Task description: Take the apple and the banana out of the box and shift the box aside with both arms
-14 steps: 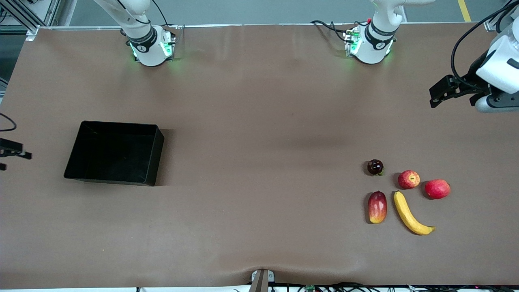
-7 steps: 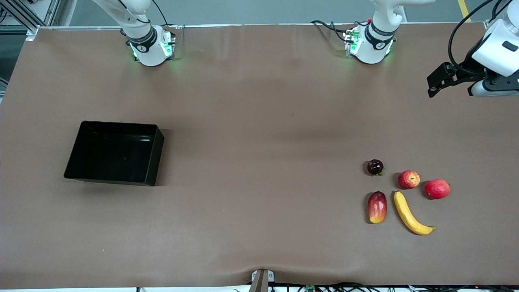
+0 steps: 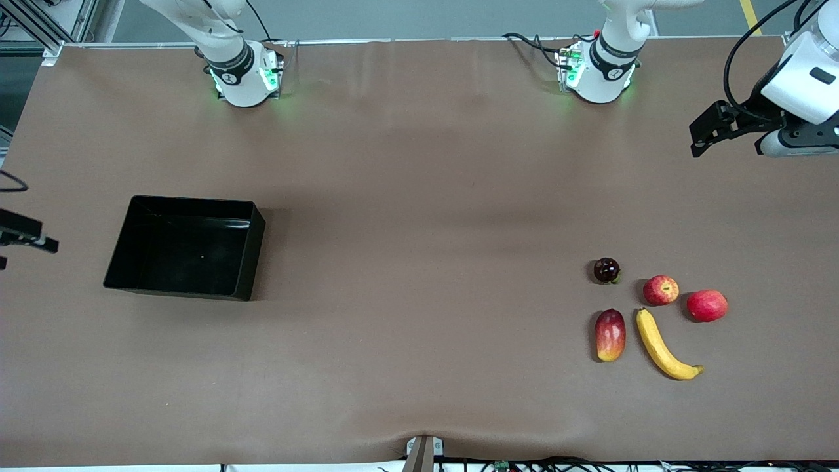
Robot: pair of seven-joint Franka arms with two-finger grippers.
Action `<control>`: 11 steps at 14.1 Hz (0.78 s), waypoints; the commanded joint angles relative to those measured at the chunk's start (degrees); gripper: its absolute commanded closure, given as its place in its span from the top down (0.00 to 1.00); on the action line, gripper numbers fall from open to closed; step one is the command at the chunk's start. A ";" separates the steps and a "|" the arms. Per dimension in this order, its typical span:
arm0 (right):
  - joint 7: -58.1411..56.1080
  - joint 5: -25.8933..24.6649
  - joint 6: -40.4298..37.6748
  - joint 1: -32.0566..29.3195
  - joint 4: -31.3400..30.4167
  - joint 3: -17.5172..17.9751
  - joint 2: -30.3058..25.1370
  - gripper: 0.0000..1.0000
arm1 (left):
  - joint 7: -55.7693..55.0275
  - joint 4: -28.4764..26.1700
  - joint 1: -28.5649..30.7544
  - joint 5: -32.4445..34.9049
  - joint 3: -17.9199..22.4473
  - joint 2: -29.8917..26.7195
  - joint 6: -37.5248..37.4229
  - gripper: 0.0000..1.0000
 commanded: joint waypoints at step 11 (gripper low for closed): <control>20.66 -6.75 5.64 7.85 -27.86 -0.79 -24.93 1.00 | 0.55 -0.12 0.61 -1.36 -0.68 -1.49 -0.17 1.00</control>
